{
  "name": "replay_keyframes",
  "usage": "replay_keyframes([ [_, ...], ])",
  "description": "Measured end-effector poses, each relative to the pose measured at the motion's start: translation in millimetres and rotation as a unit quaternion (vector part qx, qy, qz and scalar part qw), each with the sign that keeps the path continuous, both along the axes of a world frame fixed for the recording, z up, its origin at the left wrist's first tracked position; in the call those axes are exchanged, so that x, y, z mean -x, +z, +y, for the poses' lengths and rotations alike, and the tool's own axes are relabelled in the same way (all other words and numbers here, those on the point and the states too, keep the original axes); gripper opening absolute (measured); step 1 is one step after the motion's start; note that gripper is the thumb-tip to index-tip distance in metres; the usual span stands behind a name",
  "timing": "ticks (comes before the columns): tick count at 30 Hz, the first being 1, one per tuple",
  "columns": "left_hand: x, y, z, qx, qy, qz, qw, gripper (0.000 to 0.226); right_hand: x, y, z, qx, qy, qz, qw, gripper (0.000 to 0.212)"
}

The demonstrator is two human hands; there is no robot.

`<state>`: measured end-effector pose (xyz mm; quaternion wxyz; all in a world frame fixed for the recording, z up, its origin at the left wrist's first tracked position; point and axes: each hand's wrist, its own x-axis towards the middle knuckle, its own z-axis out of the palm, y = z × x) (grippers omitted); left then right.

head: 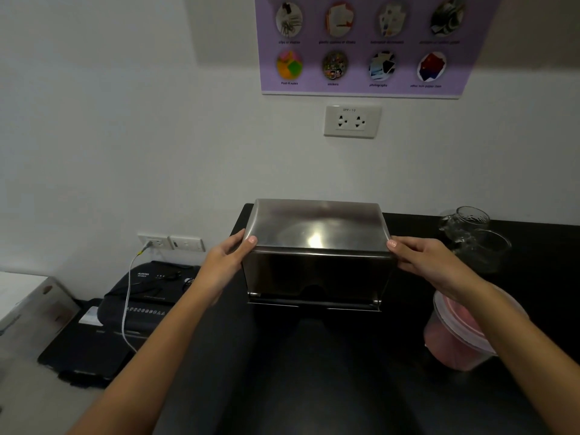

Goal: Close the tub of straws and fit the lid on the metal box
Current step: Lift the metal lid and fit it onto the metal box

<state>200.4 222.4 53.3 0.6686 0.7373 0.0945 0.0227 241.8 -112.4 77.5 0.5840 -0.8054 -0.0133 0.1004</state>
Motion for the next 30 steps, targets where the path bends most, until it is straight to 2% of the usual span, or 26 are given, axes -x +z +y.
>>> replay_keyframes([
  [6, -3.7, 0.8, 7.8, -0.025, -0.001, 0.011, 1.000, 0.049, -4.6, 3.5, -3.3, -0.012, 0.004, 0.014, 1.000, 0.039],
  [10, -22.4, 9.9, 12.4, 0.018, 0.000, 0.012, 1.000, 0.043, -25.5, 8.6, -0.8, -0.055, -0.012, 0.061, 0.997, 0.045],
  [17, -71.1, 20.6, 1.9, 0.085, 0.020, 0.112, 0.990, 0.042, -67.4, 11.6, 23.3, -0.092, -0.068, 0.089, 0.989, 0.041],
  [30, -91.2, 8.6, 7.6, 0.102, 0.022, 0.109, 0.989, 0.043, -83.9, 6.0, 29.1, -0.079, -0.078, 0.082, 0.990, 0.038],
])
